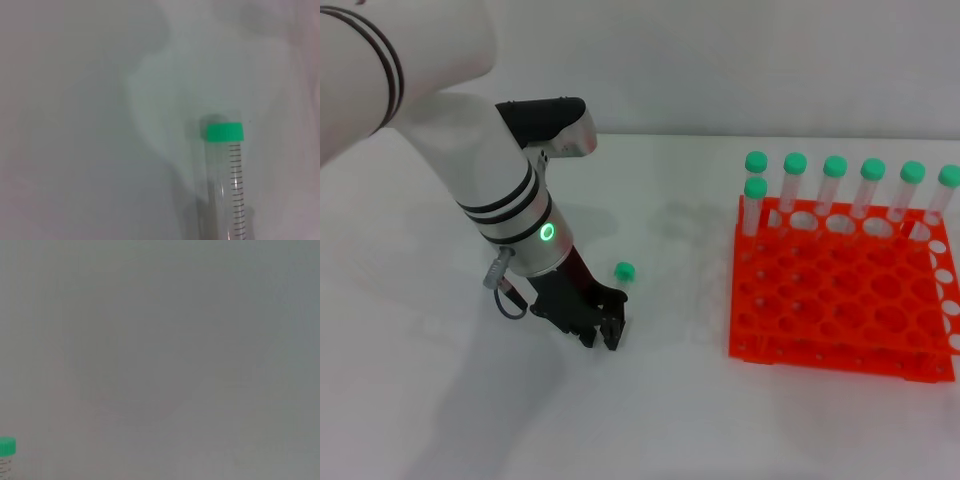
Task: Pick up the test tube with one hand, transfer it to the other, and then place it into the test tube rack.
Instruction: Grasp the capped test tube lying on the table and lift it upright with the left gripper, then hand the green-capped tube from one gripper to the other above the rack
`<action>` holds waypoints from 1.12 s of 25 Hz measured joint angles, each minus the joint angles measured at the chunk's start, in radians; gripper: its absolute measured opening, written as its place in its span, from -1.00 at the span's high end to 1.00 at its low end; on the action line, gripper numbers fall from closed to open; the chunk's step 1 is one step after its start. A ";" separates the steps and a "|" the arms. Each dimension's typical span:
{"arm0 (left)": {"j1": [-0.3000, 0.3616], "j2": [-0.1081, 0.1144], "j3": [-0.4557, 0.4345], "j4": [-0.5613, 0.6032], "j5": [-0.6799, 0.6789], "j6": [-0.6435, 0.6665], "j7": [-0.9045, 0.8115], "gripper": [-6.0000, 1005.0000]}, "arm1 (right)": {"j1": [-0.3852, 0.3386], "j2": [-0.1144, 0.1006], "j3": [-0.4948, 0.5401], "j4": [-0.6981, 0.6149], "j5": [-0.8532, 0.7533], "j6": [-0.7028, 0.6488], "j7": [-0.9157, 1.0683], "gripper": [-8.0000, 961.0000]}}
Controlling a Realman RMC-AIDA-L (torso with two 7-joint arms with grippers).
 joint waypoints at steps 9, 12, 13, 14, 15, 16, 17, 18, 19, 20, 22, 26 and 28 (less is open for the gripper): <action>0.002 0.001 0.000 0.005 0.010 -0.003 0.035 0.47 | 0.004 0.001 0.001 0.000 0.000 -0.001 0.000 -0.78; 0.000 0.007 -0.001 0.002 -0.003 -0.011 0.069 0.49 | 0.003 0.001 0.002 -0.001 0.000 0.000 0.000 -0.77; -0.002 0.011 -0.001 -0.002 -0.011 -0.020 0.077 0.50 | 0.002 0.001 0.002 -0.002 0.001 0.000 0.000 -0.77; -0.002 0.016 -0.001 -0.003 -0.024 -0.033 0.088 0.52 | 0.001 0.001 0.002 -0.002 0.002 0.000 0.000 -0.77; -0.001 0.022 -0.001 -0.006 -0.041 -0.049 0.102 0.53 | 0.000 0.002 0.003 -0.002 0.007 -0.001 0.000 -0.77; 0.001 0.028 -0.001 -0.009 -0.061 -0.064 0.118 0.55 | -0.001 0.003 0.006 -0.003 0.016 -0.002 0.000 -0.77; 0.004 0.033 -0.001 -0.013 -0.088 -0.078 0.140 0.57 | -0.002 0.004 0.010 -0.003 0.026 -0.002 0.000 -0.76; 0.009 0.039 -0.001 -0.022 -0.125 -0.096 0.172 0.58 | -0.003 0.005 0.018 -0.003 0.040 -0.002 0.000 -0.76; 0.015 0.041 -0.001 -0.031 -0.171 -0.111 0.206 0.60 | -0.004 0.006 0.033 -0.003 0.047 -0.002 0.000 -0.76; 0.023 0.043 -0.002 -0.046 -0.234 -0.126 0.254 0.62 | -0.005 0.007 0.048 -0.003 0.052 0.000 0.002 -0.76; 0.041 0.044 -0.002 -0.072 -0.350 -0.143 0.344 0.62 | -0.006 0.008 0.086 -0.002 0.054 0.004 0.023 -0.75; 0.117 0.046 -0.001 -0.098 -0.647 -0.171 0.609 0.62 | -0.015 0.007 0.138 0.001 0.054 0.000 0.153 -0.75; 0.173 0.047 -0.002 -0.098 -0.825 -0.179 0.764 0.62 | -0.025 0.007 0.141 -0.003 0.053 0.002 0.207 -0.74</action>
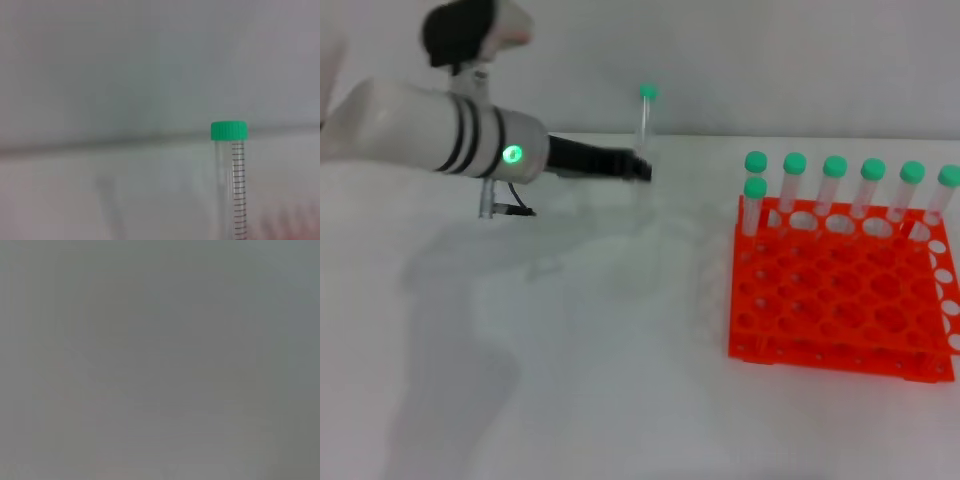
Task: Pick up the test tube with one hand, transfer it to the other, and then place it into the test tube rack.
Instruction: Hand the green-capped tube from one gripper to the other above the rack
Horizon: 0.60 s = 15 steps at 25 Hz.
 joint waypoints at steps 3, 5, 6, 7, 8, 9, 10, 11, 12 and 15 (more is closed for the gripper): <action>0.095 -0.001 0.000 0.008 -0.284 0.010 0.225 0.62 | -0.016 -0.002 -0.008 -0.015 -0.006 0.018 0.094 -0.74; 0.153 -0.006 0.000 0.024 -0.452 0.030 0.367 0.62 | -0.028 -0.003 -0.022 -0.034 -0.008 0.023 0.165 -0.73; 0.195 -0.010 0.000 0.043 -0.556 0.052 0.470 0.62 | -0.037 -0.004 -0.032 -0.048 -0.008 0.026 0.213 -0.73; 0.238 -0.013 0.000 0.072 -0.655 0.088 0.589 0.62 | -0.047 -0.005 -0.055 -0.069 -0.010 0.032 0.269 -0.73; 0.263 -0.016 0.000 0.091 -0.709 0.120 0.666 0.62 | -0.054 -0.006 -0.070 -0.081 -0.010 0.034 0.293 -0.73; 0.286 -0.020 0.000 0.111 -0.752 0.152 0.734 0.62 | -0.064 -0.008 -0.097 -0.105 -0.010 0.040 0.335 -0.72; 0.306 -0.026 -0.001 0.128 -0.782 0.194 0.814 0.62 | -0.075 -0.010 -0.125 -0.128 -0.011 0.047 0.371 -0.72; 0.322 -0.035 -0.001 0.146 -0.800 0.237 0.889 0.62 | -0.089 -0.014 -0.158 -0.159 -0.011 0.057 0.414 -0.72; 0.335 -0.043 -0.001 0.165 -0.806 0.275 0.963 0.62 | -0.102 -0.018 -0.188 -0.184 -0.013 0.072 0.448 -0.72; 0.359 -0.056 -0.001 0.275 -0.792 0.323 1.158 0.62 | -0.133 -0.047 -0.278 -0.252 -0.042 0.154 0.540 -0.71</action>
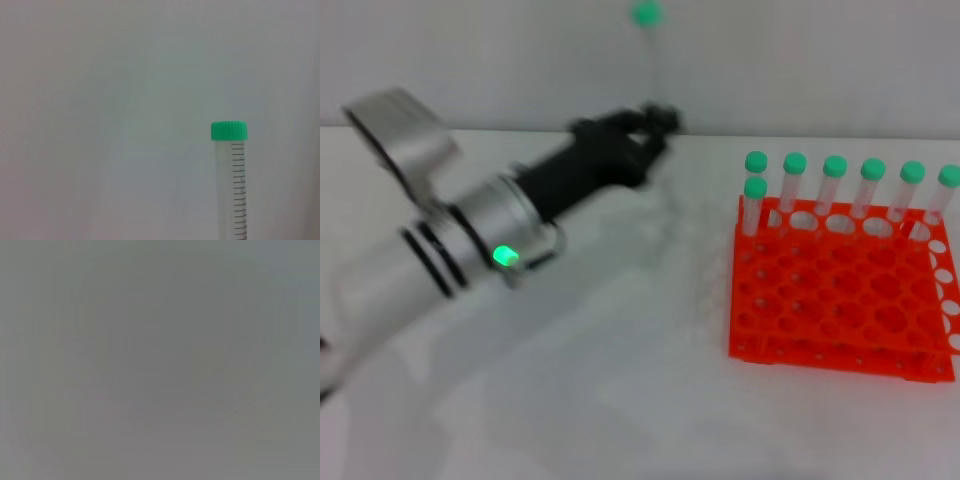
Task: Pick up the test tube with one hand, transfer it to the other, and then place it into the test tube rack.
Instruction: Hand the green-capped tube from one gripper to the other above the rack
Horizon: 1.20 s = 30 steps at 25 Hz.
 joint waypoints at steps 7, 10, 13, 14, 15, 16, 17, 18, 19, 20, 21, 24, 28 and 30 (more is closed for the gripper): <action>-0.010 -0.009 -0.001 0.240 0.146 -0.111 0.256 0.62 | 0.038 -0.073 -0.030 -0.125 -0.362 0.291 0.128 -0.71; -0.035 -0.013 -0.001 0.285 0.202 -0.183 0.287 0.62 | 0.070 -0.054 -0.036 -0.202 -0.483 0.340 0.151 -0.70; -0.060 -0.018 -0.002 0.316 0.248 -0.227 0.313 0.62 | 0.101 -0.019 -0.040 -0.261 -0.550 0.322 0.160 -0.70; -0.065 -0.018 -0.002 0.327 0.253 -0.238 0.327 0.62 | 0.117 -0.011 -0.040 -0.269 -0.573 0.316 0.163 -0.70; -0.069 -0.018 -0.003 0.335 0.254 -0.245 0.338 0.62 | 0.133 -0.004 -0.040 -0.273 -0.594 0.310 0.167 -0.70; -0.072 -0.018 -0.003 0.339 0.254 -0.248 0.344 0.62 | 0.150 -0.001 -0.040 -0.274 -0.612 0.302 0.171 -0.70; -0.077 -0.018 -0.003 0.344 0.256 -0.251 0.348 0.62 | 0.163 0.002 -0.041 -0.274 -0.625 0.294 0.174 -0.70; -0.080 -0.019 -0.003 0.346 0.259 -0.252 0.350 0.62 | 0.172 0.004 -0.040 -0.275 -0.635 0.286 0.176 -0.70; -0.081 -0.019 -0.003 0.347 0.261 -0.252 0.350 0.62 | 0.183 0.007 -0.041 -0.275 -0.644 0.275 0.177 -0.69; -0.082 -0.019 -0.004 0.348 0.264 -0.252 0.351 0.62 | 0.194 0.010 -0.041 -0.276 -0.651 0.264 0.178 -0.69; -0.083 -0.019 -0.006 0.348 0.265 -0.252 0.352 0.62 | 0.203 0.012 -0.041 -0.276 -0.657 0.260 0.179 -0.69; -0.085 -0.019 -0.010 0.349 0.266 -0.252 0.354 0.62 | 0.223 0.017 -0.043 -0.277 -0.664 0.259 0.180 -0.69; -0.086 -0.019 -0.011 0.350 0.266 -0.253 0.354 0.62 | 0.242 0.022 -0.060 -0.281 -0.665 0.264 0.185 -0.69; -0.087 -0.019 -0.011 0.350 0.267 -0.253 0.355 0.62 | 0.248 0.024 -0.062 -0.285 -0.665 0.263 0.191 -0.68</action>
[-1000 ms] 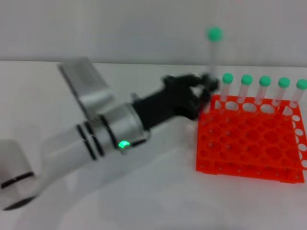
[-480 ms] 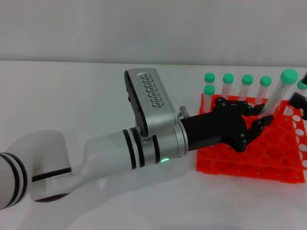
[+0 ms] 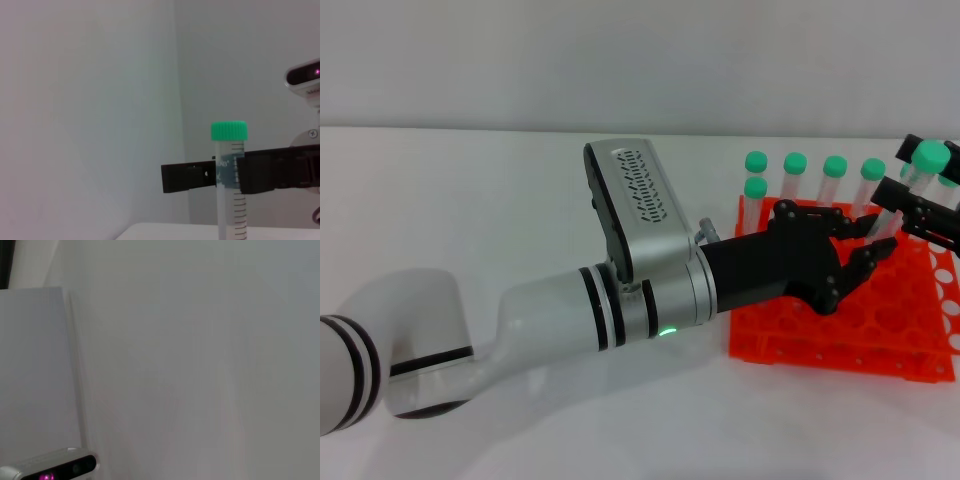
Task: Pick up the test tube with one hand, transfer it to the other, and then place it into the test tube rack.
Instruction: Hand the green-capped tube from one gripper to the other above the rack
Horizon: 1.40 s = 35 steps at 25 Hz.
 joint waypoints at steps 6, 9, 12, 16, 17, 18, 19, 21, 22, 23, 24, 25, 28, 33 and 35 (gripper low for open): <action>0.003 0.000 0.000 0.001 -0.001 0.000 0.001 0.62 | 0.001 0.001 0.007 -0.004 0.007 0.003 -0.005 -0.46; 0.007 0.001 0.000 0.000 -0.005 0.000 0.005 0.62 | -0.007 -0.001 0.008 -0.012 0.009 0.009 -0.011 -0.22; 0.009 0.001 0.000 -0.001 -0.005 0.000 0.007 0.62 | -0.012 -0.002 0.008 -0.016 0.009 0.012 -0.019 0.06; 0.012 0.002 -0.001 -0.001 -0.006 0.000 0.008 0.62 | -0.016 -0.002 0.008 -0.018 0.009 0.021 -0.022 0.29; 0.012 0.002 -0.002 -0.001 -0.006 0.001 0.008 0.62 | -0.016 -0.003 0.008 -0.018 0.009 0.024 -0.022 0.34; 0.012 0.002 -0.002 -0.001 -0.006 0.002 0.009 0.62 | -0.016 -0.004 0.008 -0.018 0.009 0.028 -0.022 0.38; 0.012 0.002 -0.002 -0.001 -0.006 0.002 0.009 0.62 | -0.016 -0.005 0.008 -0.018 0.009 0.032 -0.022 0.43; 0.013 0.001 -0.002 0.000 -0.006 0.003 0.012 0.62 | -0.016 -0.006 0.008 -0.018 0.009 0.040 -0.022 0.52; 0.014 0.001 -0.002 0.000 -0.007 0.003 0.019 0.62 | -0.016 -0.007 0.008 -0.018 0.009 0.044 -0.022 0.57; 0.017 0.000 -0.002 0.001 -0.008 0.003 0.034 0.62 | -0.016 -0.007 0.008 -0.018 0.009 0.046 -0.022 0.57; 0.022 0.000 -0.003 0.005 -0.010 0.003 0.056 0.62 | -0.016 -0.007 0.008 -0.018 0.009 0.047 -0.022 0.57; 0.030 -0.001 -0.007 0.013 -0.014 0.001 0.087 0.62 | -0.017 -0.007 0.008 -0.018 0.008 0.049 -0.022 0.57; 0.076 -0.002 -0.039 0.056 -0.019 -0.030 0.181 0.62 | -0.019 -0.007 0.011 -0.019 0.013 0.059 -0.021 0.57; 0.175 -0.005 -0.108 0.117 -0.025 -0.065 0.427 0.49 | -0.031 -0.008 0.019 -0.019 0.028 0.066 -0.020 0.57; 0.216 -0.007 -0.108 0.129 -0.045 -0.065 0.513 0.44 | -0.034 -0.007 0.028 -0.019 0.035 0.062 -0.022 0.57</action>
